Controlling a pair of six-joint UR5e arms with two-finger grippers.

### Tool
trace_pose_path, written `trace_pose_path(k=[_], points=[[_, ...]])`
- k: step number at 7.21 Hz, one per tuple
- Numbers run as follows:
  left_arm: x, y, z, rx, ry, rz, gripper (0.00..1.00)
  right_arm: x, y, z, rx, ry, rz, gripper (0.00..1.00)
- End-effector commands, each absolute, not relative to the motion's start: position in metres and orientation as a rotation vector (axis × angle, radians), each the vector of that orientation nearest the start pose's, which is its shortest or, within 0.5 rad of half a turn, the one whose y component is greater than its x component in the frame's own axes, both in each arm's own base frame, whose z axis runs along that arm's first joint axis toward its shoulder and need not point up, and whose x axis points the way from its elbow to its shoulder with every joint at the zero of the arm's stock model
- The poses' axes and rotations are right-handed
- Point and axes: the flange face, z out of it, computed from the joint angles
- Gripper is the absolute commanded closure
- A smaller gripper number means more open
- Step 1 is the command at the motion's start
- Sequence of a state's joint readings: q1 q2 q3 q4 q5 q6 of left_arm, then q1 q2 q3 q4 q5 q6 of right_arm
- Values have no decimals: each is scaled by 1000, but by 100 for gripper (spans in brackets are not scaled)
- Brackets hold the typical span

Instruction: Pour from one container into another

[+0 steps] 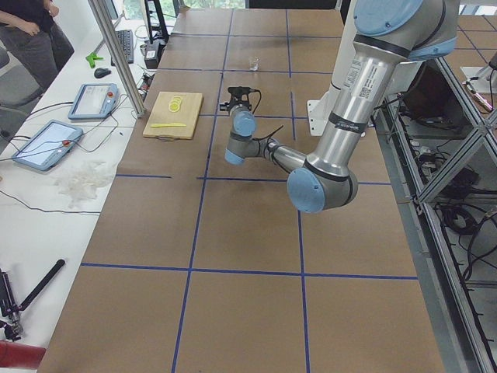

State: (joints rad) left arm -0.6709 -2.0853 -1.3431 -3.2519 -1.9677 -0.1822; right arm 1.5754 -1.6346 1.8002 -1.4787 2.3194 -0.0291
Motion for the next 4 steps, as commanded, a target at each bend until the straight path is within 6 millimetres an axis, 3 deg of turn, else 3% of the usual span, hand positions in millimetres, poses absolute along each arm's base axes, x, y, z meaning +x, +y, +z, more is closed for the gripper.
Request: trace_pose_path(k=[1, 2, 3, 4], points=[[477, -463, 249, 1578, 1275, 826, 100, 67, -470, 533, 273, -760, -19, 0], [500, -456, 230, 1554, 1266, 802, 100, 66, -466, 521, 289, -767, -20, 0], [510, -452, 223, 1539, 1264, 803, 100, 63, -464, 512, 283, -779, 16, 0], [510, -450, 223, 1536, 1267, 805, 100, 33, -462, 485, 261, -802, 52, 0]])
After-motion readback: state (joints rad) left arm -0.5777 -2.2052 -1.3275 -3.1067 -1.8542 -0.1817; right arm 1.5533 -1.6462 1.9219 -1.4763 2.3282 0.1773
